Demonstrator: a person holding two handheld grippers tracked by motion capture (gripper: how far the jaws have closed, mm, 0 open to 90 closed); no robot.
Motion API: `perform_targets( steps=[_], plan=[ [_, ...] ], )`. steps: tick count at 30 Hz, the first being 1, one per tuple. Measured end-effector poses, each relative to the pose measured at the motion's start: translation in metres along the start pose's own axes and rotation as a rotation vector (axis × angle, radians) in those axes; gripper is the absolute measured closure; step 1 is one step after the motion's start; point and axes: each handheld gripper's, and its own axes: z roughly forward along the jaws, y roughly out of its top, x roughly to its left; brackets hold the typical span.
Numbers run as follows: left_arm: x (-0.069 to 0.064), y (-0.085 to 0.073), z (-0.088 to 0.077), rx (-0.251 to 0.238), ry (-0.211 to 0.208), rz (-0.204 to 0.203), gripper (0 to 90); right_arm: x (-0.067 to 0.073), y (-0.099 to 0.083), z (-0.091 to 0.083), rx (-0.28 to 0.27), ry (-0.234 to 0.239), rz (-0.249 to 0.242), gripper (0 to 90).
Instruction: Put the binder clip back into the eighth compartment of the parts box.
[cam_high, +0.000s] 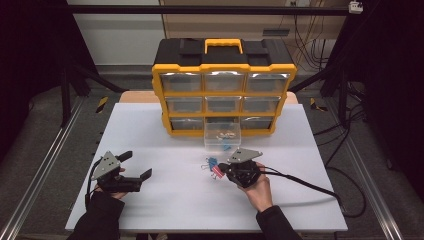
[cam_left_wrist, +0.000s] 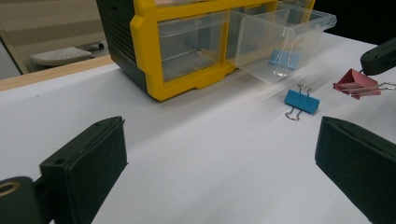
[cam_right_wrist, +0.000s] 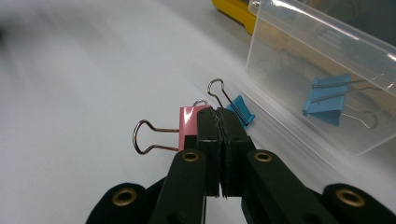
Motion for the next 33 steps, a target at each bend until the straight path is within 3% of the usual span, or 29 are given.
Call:
perform_targets(
  steps=[11, 33],
  plan=[
    [0.0, 0.0, 0.0, -0.002, 0.001, -0.002, 1.3, -0.003, 0.004, -0.011, -0.015, -0.006, 0.026, 88.8],
    [0.0, 0.0, 0.0, -0.001, 0.002, -0.001, 1.3, -0.021, 0.014, -0.044, -0.105, -0.043, 0.075, 88.9]
  ],
)
